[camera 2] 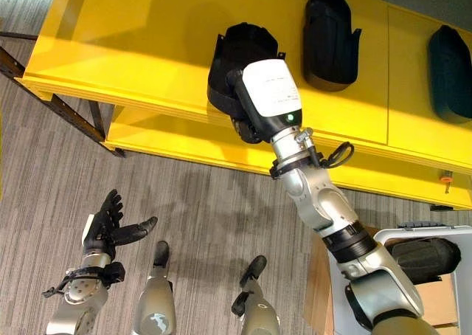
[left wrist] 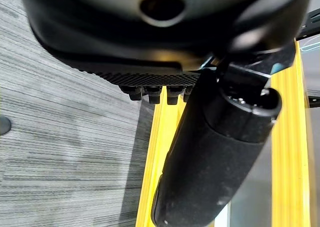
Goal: Move parts from the plastic box to the shelf.
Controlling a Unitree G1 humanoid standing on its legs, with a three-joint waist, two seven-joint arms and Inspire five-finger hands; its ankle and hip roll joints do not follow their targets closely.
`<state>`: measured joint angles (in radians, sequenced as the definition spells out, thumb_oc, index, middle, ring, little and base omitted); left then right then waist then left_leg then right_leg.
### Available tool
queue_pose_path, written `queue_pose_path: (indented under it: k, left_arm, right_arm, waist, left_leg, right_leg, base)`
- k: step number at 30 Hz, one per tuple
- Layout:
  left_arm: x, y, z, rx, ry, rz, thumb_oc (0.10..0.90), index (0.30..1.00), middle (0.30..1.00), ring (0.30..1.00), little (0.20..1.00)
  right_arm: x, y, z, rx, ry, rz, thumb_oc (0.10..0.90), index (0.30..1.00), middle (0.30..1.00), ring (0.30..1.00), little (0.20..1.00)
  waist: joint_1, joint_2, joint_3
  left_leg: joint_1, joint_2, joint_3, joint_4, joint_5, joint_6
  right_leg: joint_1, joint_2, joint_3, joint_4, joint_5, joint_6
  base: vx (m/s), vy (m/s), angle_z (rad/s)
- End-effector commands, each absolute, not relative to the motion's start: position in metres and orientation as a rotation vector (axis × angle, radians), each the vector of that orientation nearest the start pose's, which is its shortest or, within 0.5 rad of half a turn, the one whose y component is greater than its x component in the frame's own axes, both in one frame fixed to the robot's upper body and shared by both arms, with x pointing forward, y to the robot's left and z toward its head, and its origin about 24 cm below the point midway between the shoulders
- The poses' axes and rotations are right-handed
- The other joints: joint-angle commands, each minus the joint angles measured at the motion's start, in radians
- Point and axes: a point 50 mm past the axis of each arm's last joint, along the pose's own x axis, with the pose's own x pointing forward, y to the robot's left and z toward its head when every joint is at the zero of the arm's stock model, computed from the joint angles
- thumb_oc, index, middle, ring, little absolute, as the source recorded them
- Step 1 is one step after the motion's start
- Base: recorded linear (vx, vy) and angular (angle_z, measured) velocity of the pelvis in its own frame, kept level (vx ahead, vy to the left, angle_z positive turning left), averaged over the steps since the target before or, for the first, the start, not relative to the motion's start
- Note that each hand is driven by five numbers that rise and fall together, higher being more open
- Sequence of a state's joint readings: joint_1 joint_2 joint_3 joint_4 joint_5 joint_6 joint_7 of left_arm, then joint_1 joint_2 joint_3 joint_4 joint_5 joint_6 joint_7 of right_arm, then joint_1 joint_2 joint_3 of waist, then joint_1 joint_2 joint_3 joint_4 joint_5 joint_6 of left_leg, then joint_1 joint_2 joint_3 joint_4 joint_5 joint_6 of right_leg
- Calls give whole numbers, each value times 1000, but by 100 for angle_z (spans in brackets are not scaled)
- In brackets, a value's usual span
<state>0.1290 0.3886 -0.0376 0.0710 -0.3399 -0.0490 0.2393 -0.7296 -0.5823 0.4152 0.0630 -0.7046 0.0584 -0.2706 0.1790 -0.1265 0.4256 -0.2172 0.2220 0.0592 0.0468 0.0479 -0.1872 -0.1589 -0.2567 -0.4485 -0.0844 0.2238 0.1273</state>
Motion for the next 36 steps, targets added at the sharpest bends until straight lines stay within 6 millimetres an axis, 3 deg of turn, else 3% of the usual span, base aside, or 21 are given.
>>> queue_pose_path:
  k: [1, 12, 21, 27, 33, 36]
  left_arm:
    - [222, 242, 59, 133, -75, 236, 900, 1000, 1000, 1000, 1000]
    - [227, 241, 65, 131, -101, 225, 900, 1000, 1000, 1000, 1000]
    - [228, 242, 68, 129, -115, 208, 900, 1000, 1000, 1000, 1000]
    - [230, 243, 71, 130, -126, 190, 900, 1000, 1000, 1000, 1000]
    - [231, 243, 73, 128, -133, 183, 900, 1000, 1000, 1000, 1000]
    - [233, 243, 75, 121, -145, 178, 900, 1000, 1000, 1000, 1000]
  right_arm:
    - [319, -112, 295, -1169, -1103, -255, 400, 300, 300, 300, 300]
    - [322, -100, 315, -1220, -1153, -248, 400, 300, 300, 300, 300]
    - [329, -100, 346, -1323, -1182, -305, 400, 300, 300, 300, 300]
    - [333, -96, 363, -1499, -1197, -304, 400, 300, 300, 300, 300]
    - [335, -93, 370, -1593, -1193, -287, 400, 300, 300, 300, 300]
    - [347, -97, 367, -1671, -1120, -273, 400, 300, 300, 300, 300]
  waist:
    - [15, -14, -35]
    - [33, 0, -11]
    - [53, 8, 7]
    - [64, 6, 16]
    - [68, 6, 16]
    - [69, 3, 20]
  left_leg:
    - [-12, -8, 40, 23, -26, 50]
    - [-63, -28, 18, 47, -31, 60]
    - [-101, -41, 2, 61, -30, 64]
    - [-129, -45, -7, 74, -32, 66]
    - [-133, -41, -16, 81, -55, 58]
    - [-146, -41, -18, 88, -56, 58]
  right_leg:
    - [98, -132, -19, 122, -59, 115]
    - [85, -147, -33, 126, -46, 116]
    - [70, -152, -47, 132, -40, 117]
    - [60, -151, -51, 133, -36, 117]
    - [63, -143, -42, 132, -51, 125]
    - [55, -140, -42, 130, -51, 124]
  base:
    - [12, 15, 7]
    - [3, 8, 4]
    - [1, 6, 8]
    - [6, 3, 7]
    - [45, -11, 2]
    - [0, 0, 0]
